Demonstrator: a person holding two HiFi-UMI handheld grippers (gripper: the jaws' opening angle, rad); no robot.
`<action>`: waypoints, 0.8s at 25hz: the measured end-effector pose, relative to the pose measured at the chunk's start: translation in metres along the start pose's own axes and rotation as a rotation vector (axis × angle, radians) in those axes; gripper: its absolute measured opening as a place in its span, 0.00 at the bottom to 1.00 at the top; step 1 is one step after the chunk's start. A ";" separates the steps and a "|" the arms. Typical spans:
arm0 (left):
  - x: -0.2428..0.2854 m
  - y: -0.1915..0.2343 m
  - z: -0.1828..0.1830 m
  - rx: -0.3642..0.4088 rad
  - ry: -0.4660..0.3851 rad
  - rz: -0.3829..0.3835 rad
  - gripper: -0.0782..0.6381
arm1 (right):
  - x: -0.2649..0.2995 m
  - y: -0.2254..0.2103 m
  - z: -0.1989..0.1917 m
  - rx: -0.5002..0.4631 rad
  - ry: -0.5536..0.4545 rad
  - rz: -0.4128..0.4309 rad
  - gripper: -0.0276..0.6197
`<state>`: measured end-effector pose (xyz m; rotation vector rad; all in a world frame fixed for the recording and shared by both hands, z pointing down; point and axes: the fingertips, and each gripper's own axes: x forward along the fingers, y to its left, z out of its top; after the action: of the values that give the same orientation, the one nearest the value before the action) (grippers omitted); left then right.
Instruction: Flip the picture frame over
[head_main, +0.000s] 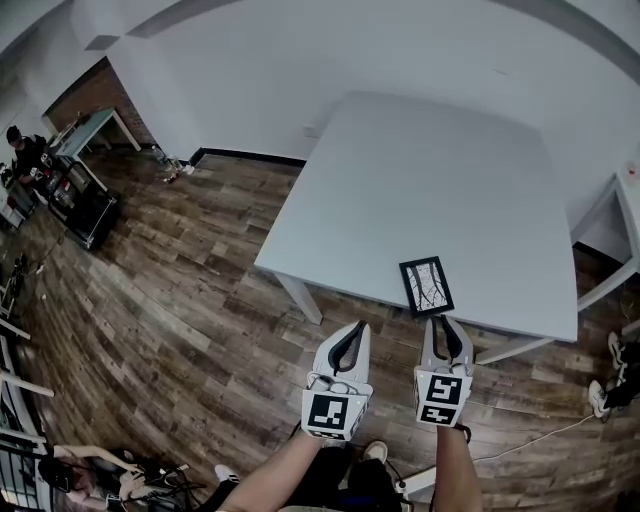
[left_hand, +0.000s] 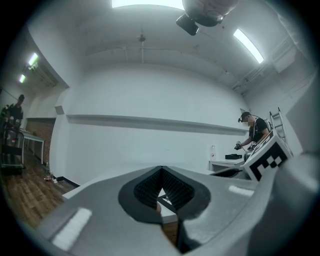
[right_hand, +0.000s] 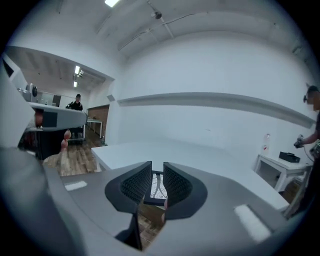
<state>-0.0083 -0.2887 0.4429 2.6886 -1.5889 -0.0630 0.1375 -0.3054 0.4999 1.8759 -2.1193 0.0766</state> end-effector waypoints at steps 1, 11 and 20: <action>0.000 0.000 0.002 0.000 -0.002 0.000 0.11 | -0.004 -0.001 0.005 0.001 -0.009 -0.002 0.19; -0.016 -0.010 0.026 -0.012 0.003 -0.002 0.11 | -0.068 -0.022 0.047 0.128 -0.120 -0.037 0.14; -0.036 -0.023 0.048 0.051 -0.010 -0.031 0.11 | -0.105 -0.020 0.072 0.162 -0.193 -0.034 0.09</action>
<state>-0.0079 -0.2461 0.3946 2.7559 -1.5723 -0.0365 0.1529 -0.2254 0.4003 2.0872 -2.2670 0.0635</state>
